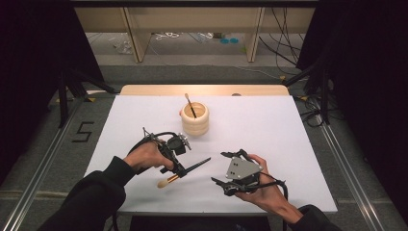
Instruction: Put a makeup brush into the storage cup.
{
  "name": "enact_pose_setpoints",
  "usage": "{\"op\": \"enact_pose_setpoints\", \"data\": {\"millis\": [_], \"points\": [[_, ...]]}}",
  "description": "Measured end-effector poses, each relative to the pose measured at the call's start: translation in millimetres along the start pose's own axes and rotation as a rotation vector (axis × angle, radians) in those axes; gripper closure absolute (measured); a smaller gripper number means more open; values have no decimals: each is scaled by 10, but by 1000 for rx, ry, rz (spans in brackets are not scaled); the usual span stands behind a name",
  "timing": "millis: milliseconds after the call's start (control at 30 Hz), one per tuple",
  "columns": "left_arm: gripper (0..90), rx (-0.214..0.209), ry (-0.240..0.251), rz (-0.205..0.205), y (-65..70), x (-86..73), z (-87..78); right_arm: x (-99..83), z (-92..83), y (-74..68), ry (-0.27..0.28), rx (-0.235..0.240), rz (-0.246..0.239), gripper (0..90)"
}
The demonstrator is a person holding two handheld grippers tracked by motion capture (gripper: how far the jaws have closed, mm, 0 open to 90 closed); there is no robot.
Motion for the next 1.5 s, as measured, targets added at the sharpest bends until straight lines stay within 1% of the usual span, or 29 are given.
{"op": "enact_pose_setpoints", "data": {"millis": [67,100,167,200,233,333,367,433,500,533,567,633,667,700,733,767,800,833,900,933,967,1033,1067,1100,1167,1333,1400,1433,1500], "points": [[782,-4,9,-13,12,4,3,18,38,-14,-14,4,-46,241],[782,-4,15,-24,21,8,1,18,38,-14,-14,4,-46,241],[782,-6,7,-17,20,11,-15,38,77,-25,-29,-3,-97,244],[782,-9,2,-12,20,15,-29,55,120,-53,-37,-3,-142,249],[782,-9,2,-12,20,15,-29,55,120,-53,-37,-3,-142,249],[782,-13,6,-22,46,35,-31,88,188,-97,-57,-4,-226,269],[782,-13,6,-22,46,35,-31,95,205,-109,-57,-5,-231,271],[782,-16,-15,12,38,45,-41,103,220,-110,-58,-8,-247,275],[782,-19,-8,-2,62,62,-32,115,250,-116,-66,-15,-289,291],[782,-21,-17,6,65,67,-32,115,250,-116,-66,-15,-289,291],[782,-19,-9,-5,78,77,-23,119,261,-101,-69,-15,-318,295],[782,-25,-17,-1,85,88,-20,129,279,-105,-72,-18,-342,304],[782,-25,-20,0,90,93,-20,135,286,-98,-80,-24,-368,314],[782,-26,-33,19,80,99,-32,137,304,-108,-96,-22,-398,328],[782,-28,-35,20,83,105,-35,137,304,-108,-96,-22,-398,328],[782,-29,-37,26,86,119,-42,140,322,-122,-107,-30,-418,343],[781,-29,-37,26,86,119,-42,131,339,-160,-109,-21,-386,348],[782,-30,-28,8,102,126,-38,144,338,-140,-120,-24,-441,354],[782,-33,-42,23,102,144,-48,154,354,-152,-126,-31,-466,371],[782,-36,-44,23,107,148,-45,141,361,-179,-139,-31,-440,380],[782,-37,-51,27,110,151,-43,161,368,-166,-134,-39,-479,392],[781,-39,-54,27,118,158,-39,158,378,-199,-145,-34,-469,408],[781,-39,-54,27,118,158,-39,181,386,-184,-139,-32,-514,414],[782,-42,-59,27,121,160,-40,167,391,-211,-150,-32,-484,421],[781,-40,-58,27,122,170,-43,176,405,-205,-154,-25,-520,436],[781,-47,-66,31,140,205,-51,171,415,-229,-167,-26,-518,475],[781,-47,-69,35,146,221,-49,177,426,-237,-175,-26,-548,503],[781,-47,-73,36,151,227,-44,171,428,-251,-181,-29,-543,514],[781,-47,-76,30,160,240,-38,183,435,-251,-183,-31,-578,536]]}}
Point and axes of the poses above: each handheld gripper's, and its own axes: z roughly forward along the jaws, x roughly out of its top, y roughly to its right, the point moved 2 cm from there along z, roughly forward along the jaws, and after that the axes turned 7 degrees about x, right-handed, at the moved point
